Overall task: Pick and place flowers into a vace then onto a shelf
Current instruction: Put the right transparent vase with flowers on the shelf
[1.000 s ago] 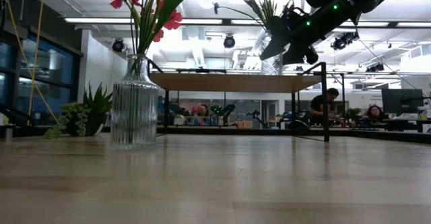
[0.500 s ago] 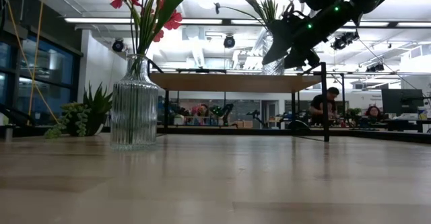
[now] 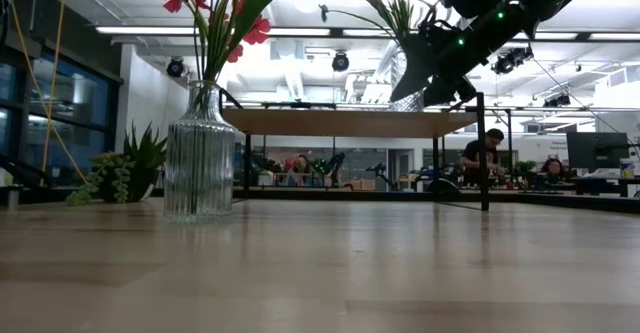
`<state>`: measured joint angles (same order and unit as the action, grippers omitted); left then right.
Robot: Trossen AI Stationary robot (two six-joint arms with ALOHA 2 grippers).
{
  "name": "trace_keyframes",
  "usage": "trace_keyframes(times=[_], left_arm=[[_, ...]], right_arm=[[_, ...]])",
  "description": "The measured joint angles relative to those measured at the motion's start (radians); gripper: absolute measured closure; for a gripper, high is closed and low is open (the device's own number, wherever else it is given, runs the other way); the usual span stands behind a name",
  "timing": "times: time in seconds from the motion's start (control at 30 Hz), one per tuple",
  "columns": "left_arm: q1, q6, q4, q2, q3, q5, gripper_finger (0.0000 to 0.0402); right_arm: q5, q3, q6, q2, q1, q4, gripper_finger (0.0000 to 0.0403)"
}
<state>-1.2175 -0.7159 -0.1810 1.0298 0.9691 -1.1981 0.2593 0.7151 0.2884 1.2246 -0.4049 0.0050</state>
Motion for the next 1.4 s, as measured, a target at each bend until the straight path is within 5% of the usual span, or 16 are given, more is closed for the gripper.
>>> trace_keyframes(times=[0.33,1.03,1.4], left_arm=[[0.000,0.000,0.000,0.000,0.000,0.000,0.0289],[0.000,0.000,0.000,0.000,0.000,0.000,0.0289],[0.000,0.000,0.000,0.000,0.000,0.000,0.0289]], right_arm=[[-0.069,0.000,0.000,0.000,0.000,0.009,0.0132],[-0.030,0.001,-0.009,-0.002,-0.001,-0.010,0.0130],[-0.031,0.001,-0.027,-0.002,0.000,-0.015,0.0068]])
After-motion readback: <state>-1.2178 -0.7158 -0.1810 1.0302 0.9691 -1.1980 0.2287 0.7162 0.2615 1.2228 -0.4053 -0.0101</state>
